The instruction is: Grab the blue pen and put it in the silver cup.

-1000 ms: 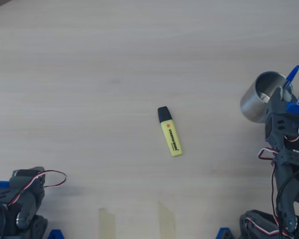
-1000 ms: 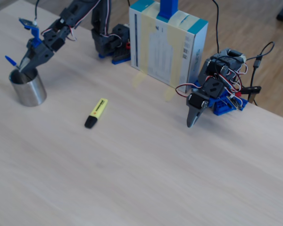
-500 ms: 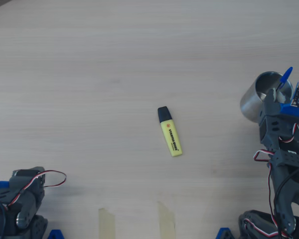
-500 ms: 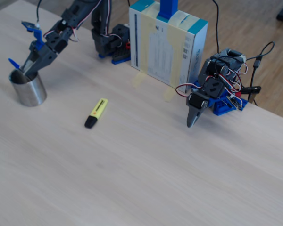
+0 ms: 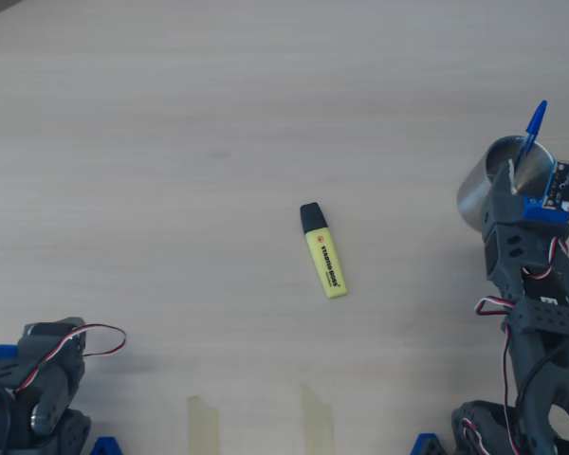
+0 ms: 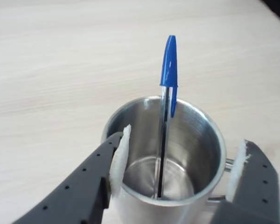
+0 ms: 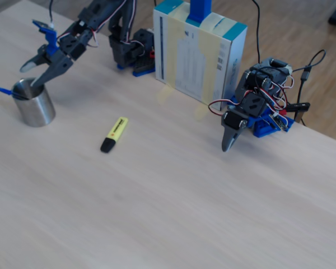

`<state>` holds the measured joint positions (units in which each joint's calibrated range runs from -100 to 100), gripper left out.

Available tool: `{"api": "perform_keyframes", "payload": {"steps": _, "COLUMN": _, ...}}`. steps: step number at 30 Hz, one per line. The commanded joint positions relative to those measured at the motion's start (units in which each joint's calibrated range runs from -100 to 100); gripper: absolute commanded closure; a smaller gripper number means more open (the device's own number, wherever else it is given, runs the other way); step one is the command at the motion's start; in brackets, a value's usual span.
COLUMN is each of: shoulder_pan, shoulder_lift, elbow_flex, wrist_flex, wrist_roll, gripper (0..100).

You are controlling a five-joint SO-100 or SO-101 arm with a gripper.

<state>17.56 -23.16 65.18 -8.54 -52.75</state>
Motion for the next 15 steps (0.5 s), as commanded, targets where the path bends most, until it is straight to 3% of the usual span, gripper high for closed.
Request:
{"api": "perform_keyframes", "payload": {"steps": 1, "shoulder_pan": -0.54, "shoulder_lift": -3.27, "elbow_flex": -0.28, "wrist_flex": -0.17, "wrist_roll": -0.09, "gripper": 62}}
{"api": "perform_keyframes", "payload": {"steps": 9, "shoulder_pan": -3.86, "shoulder_lift": -6.52, "elbow_flex": -0.37, "wrist_flex": 0.43, "wrist_roll": -0.25, "gripper": 61}}
{"api": "perform_keyframes", "payload": {"steps": 15, "shoulder_pan": -7.78, "shoulder_lift": -14.41, "elbow_flex": -0.82, "wrist_flex": 8.07, "wrist_roll": -0.30, "gripper": 61}}
